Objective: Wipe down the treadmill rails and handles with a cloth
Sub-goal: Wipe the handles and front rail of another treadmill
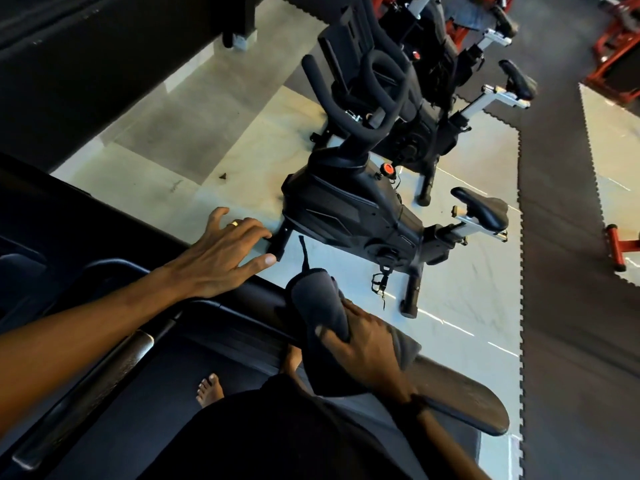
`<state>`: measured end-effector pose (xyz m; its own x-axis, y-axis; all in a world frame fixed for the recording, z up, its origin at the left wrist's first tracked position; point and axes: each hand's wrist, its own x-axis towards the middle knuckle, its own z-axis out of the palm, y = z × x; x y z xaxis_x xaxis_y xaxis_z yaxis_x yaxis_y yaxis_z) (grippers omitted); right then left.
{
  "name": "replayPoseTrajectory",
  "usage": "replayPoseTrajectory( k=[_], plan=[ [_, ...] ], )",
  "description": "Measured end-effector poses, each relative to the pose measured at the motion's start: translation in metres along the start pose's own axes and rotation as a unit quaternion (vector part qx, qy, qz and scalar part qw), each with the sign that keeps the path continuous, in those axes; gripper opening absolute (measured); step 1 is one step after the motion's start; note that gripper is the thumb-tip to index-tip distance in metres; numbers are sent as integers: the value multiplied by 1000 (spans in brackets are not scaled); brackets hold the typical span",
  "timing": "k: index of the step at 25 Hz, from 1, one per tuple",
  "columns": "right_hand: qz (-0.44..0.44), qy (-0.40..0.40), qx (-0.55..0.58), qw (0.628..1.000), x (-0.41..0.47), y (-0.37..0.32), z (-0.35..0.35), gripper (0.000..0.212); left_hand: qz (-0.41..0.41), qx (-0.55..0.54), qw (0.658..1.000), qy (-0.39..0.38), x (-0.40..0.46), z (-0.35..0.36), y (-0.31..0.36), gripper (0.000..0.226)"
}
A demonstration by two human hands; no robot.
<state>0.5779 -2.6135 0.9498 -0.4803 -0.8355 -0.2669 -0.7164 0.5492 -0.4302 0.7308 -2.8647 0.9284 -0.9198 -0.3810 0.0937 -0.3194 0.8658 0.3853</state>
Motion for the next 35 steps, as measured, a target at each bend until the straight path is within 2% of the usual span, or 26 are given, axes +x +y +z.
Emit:
replayPoseTrajectory(
  k=[2, 3, 4, 5, 7, 8, 10, 13, 15, 17, 19, 23, 25, 27, 29, 31, 33, 35],
  plan=[
    [-49, 98, -73, 991, -21, 1, 6, 53, 22, -6, 1000, 11, -1, -1, 8, 71],
    [-42, 92, -90, 991, -22, 1, 5, 62, 32, -10, 999, 10, 0, 0, 14, 68],
    [-11, 47, -73, 996, -19, -2, 0, 67, 42, -12, 999, 5, 0, 1, 21, 66],
    [31, -10, -43, 999, -14, -4, -7, 63, 51, -13, 999, -5, 1, 3, 27, 66],
    [108, -72, 7, 992, 1, 0, -17, 47, 62, -9, 997, -37, 3, 9, 36, 68],
    [147, -95, 35, 984, 12, 6, -22, 47, 65, -5, 996, -54, 4, 11, 38, 70],
    [224, -164, 117, 954, 37, 24, -28, 59, 64, -5, 996, -69, 5, 12, 38, 73],
    [227, -262, 143, 927, 72, 71, -5, 64, 53, -15, 995, -79, 4, 12, 39, 78],
    [215, -276, 105, 931, 76, 77, 0, 67, 43, -13, 995, -92, 4, 13, 40, 80],
    [225, -203, 100, 948, 58, 53, -9, 67, 35, -15, 994, -105, 3, 13, 39, 77],
    [207, -125, 93, 966, 34, 42, -16, 55, 40, -26, 992, -118, 2, 13, 38, 75],
    [84, 67, 16, 994, -25, 27, -13, 37, 54, -61, 986, -143, 3, 14, 33, 75],
    [51, 124, -14, 991, -45, 26, -1, 40, 58, -79, 984, -150, 5, 13, 32, 72],
    [52, 146, -31, 987, -54, 23, -1, 42, 61, -114, 978, -165, 8, 8, 35, 69],
    [113, 113, -36, 987, -44, 21, -7, 39, 70, -142, 974, -163, 12, 5, 43, 70],
    [212, 16, 0, 977, -15, 29, -18, 43, 78, -143, 975, -153, 21, 4, 53, 76],
    [288, -85, 67, 952, 15, 44, -30, 55, 61, -111, 975, -183, 29, 5, 63, 89],
    [292, -173, 87, 936, 37, 55, -37, 60, 52, -66, 971, -225, 33, 7, 76, 97]
  ],
)
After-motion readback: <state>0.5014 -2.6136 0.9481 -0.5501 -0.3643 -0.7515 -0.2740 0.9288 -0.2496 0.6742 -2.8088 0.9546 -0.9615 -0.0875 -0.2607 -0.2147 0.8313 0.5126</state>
